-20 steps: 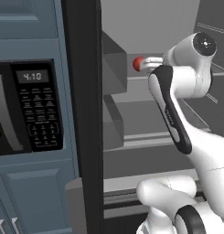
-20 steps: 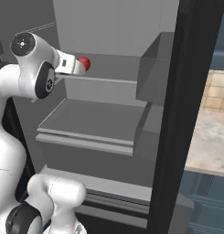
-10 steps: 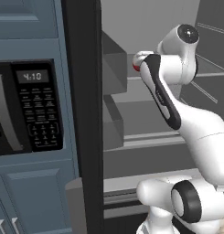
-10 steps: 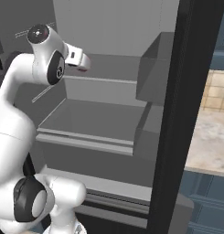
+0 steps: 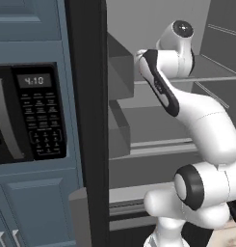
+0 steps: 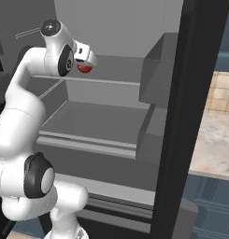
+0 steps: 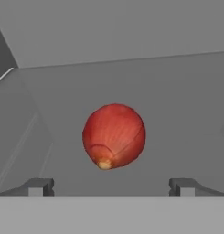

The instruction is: Grab the onion and lemon wedge from the fridge, place them in the blender, close the lid, and turn on the blender to create a marinade.

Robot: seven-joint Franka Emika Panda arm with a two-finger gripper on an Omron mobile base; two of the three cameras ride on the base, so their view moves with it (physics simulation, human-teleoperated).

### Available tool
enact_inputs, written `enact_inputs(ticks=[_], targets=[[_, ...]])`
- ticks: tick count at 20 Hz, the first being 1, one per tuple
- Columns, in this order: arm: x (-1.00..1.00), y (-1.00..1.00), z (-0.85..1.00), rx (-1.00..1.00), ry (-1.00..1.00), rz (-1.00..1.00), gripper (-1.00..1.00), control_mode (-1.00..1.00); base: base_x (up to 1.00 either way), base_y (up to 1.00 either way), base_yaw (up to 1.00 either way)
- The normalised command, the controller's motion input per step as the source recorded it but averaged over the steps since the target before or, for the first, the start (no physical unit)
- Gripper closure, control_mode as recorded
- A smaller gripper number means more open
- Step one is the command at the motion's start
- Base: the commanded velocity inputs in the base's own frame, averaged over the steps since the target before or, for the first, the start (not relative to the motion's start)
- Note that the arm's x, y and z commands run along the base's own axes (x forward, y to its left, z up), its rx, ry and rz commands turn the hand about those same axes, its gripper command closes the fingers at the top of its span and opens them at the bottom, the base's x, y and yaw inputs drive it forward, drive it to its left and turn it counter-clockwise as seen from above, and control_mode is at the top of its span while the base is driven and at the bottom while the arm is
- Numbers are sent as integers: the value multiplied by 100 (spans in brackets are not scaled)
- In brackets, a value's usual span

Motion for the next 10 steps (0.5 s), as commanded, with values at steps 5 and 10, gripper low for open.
enact_inputs(ticks=[5, 10], targets=[[50, 1, -18, 0, 3, 0, -100, -100, 0, 0, 0], [50, 0, -12, 0, 2, 0, -100, -100, 0, 0, 0]])
